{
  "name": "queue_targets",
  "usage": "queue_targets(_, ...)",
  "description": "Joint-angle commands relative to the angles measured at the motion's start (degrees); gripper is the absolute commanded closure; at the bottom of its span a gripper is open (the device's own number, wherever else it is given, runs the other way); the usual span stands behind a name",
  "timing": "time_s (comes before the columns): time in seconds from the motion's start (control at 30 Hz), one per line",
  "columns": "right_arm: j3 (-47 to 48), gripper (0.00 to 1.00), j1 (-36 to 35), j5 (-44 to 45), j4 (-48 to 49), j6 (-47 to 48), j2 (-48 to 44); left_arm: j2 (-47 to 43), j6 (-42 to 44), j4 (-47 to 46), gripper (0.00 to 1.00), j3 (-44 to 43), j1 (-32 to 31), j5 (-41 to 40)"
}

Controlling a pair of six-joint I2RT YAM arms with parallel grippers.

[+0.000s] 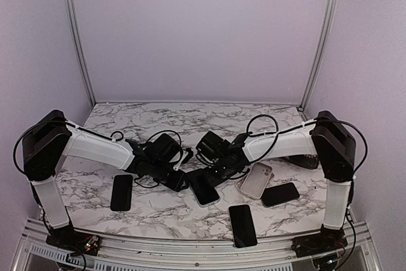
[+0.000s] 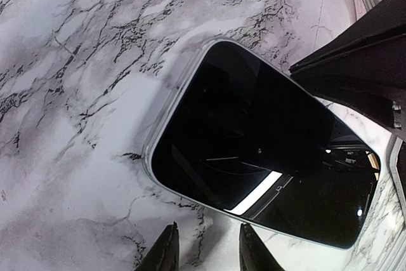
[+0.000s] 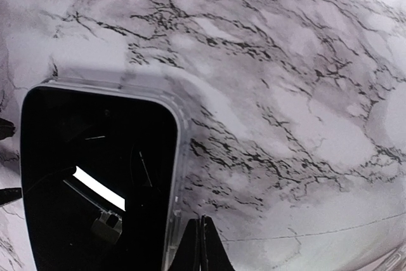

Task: Put the phone into the phone case
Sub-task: Adjust the phone with the phone case at the center of the board, then press the phone against the phone case.

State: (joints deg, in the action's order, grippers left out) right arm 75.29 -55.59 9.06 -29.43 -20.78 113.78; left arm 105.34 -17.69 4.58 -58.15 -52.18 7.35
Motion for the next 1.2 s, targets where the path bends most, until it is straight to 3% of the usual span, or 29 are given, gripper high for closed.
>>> queue_targets(0.0,1.8,0.97,0.1,6.5,-6.0,0.7,-5.2,-2.6,1.3,2.2,0.68,0.2,0.0,-1.8)
queue_targets(0.13,0.8,0.92,-2.0,7.1,-12.1,0.9,-9.4,-5.1,1.3,3.7,0.66,-0.2,1.1,-2.3)
queue_targets(0.3,-2.4,0.95,-8.1,-0.2,-17.1,-3.1,-12.6,-5.8,1.3,4.2,0.64,-1.5,3.8,-1.8)
queue_targets(0.53,-4.3,1.00,-12.5,-13.8,-10.3,-6.8,-12.4,2.6,2.5,5.1,0.64,-9.3,6.3,-1.9)
queue_targets(0.9,-2.7,1.00,-12.1,-11.1,-8.9,-6.9,-5.3,10.5,3.7,5.2,0.66,-13.8,6.3,-2.2)
queue_targets(1.17,-2.4,1.00,-10.7,-9.3,-5.9,-8.0,-4.7,9.9,3.6,5.0,0.67,-12.6,6.2,-1.9)
